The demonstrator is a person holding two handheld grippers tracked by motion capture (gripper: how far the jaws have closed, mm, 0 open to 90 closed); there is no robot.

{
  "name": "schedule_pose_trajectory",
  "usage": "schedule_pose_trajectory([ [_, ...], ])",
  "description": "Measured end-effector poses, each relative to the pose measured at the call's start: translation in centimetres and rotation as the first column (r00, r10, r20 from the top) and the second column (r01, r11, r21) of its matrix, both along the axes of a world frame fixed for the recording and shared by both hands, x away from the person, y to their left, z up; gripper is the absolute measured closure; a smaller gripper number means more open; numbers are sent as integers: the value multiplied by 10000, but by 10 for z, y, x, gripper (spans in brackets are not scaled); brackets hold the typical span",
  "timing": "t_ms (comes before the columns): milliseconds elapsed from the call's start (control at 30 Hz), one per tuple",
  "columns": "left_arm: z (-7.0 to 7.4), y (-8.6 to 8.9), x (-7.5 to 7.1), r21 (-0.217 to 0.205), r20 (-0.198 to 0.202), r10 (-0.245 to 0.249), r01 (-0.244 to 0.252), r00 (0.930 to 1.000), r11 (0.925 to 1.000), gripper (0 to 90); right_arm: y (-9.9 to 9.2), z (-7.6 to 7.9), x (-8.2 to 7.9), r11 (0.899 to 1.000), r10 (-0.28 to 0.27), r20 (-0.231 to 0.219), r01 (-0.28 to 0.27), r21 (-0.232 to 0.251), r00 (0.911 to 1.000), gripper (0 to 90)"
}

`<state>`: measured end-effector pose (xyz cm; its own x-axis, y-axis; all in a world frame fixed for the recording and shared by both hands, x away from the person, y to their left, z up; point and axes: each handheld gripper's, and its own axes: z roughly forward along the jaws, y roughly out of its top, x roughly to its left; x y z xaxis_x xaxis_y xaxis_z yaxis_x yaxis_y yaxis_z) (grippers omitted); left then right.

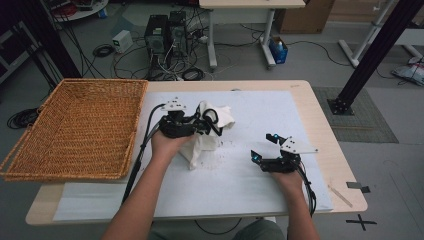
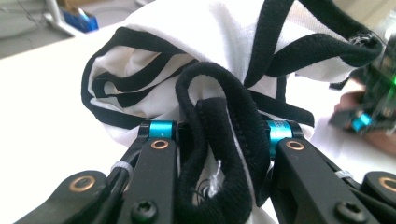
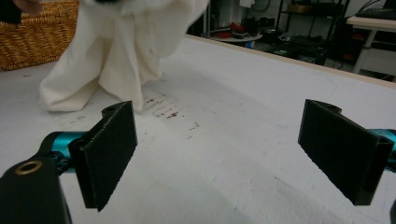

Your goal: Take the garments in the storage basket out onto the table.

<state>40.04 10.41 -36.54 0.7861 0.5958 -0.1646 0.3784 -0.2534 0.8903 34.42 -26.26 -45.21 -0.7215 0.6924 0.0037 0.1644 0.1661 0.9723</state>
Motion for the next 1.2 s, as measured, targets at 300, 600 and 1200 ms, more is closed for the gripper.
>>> schedule_pose_trajectory([
  [300, -29, -29, -7, 1212, -314, -78, 115, 9995, 9926, 706, -1, 0, 0, 10000, 12, -43, -12, -4, 10000, 114],
  [600, -33, -18, -17, 1170, -296, 148, -112, 9995, 9931, 273, -1, 0, -1, 9998, -156, -6, 156, 86, 9999, 115],
  [1200, 1, 22, -35, -370, 872, 221, -190, 9959, 9991, 135, -1, 0, 0, 9998, -154, -16, 155, 120, 9999, 115],
])
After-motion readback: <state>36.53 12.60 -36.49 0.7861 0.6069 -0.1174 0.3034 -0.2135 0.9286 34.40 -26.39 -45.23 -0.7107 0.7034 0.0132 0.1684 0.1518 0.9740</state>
